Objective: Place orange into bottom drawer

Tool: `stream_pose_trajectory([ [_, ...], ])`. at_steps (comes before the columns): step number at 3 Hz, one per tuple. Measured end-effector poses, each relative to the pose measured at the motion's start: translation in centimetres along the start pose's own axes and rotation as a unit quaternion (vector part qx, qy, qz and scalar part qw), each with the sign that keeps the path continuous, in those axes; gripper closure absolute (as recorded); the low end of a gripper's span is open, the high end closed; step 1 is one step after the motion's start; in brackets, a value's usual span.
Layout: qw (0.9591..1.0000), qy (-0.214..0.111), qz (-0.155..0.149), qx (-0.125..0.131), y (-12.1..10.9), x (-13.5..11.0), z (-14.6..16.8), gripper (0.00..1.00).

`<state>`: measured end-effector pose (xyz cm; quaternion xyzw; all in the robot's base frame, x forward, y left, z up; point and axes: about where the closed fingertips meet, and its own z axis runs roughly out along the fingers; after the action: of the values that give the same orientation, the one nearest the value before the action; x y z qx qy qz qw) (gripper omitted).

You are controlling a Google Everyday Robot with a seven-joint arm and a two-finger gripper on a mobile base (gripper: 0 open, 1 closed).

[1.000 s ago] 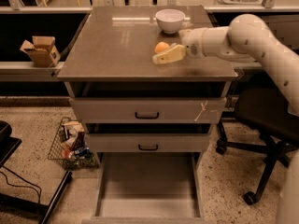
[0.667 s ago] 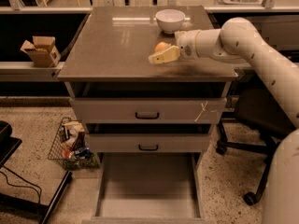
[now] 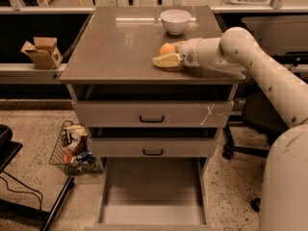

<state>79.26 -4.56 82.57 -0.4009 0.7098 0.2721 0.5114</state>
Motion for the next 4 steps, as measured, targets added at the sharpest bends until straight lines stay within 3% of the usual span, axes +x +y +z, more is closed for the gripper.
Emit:
stream_pose_trajectory([
  [2,1.0000,0.000,0.000,-0.001,-0.03,0.19,0.12,0.84],
  [3,1.0000,0.000,0.000,-0.001,-0.03,0.19,0.13,1.00],
  [4,1.0000,0.000,0.000,-0.001,-0.03,0.19,0.13,1.00],
])
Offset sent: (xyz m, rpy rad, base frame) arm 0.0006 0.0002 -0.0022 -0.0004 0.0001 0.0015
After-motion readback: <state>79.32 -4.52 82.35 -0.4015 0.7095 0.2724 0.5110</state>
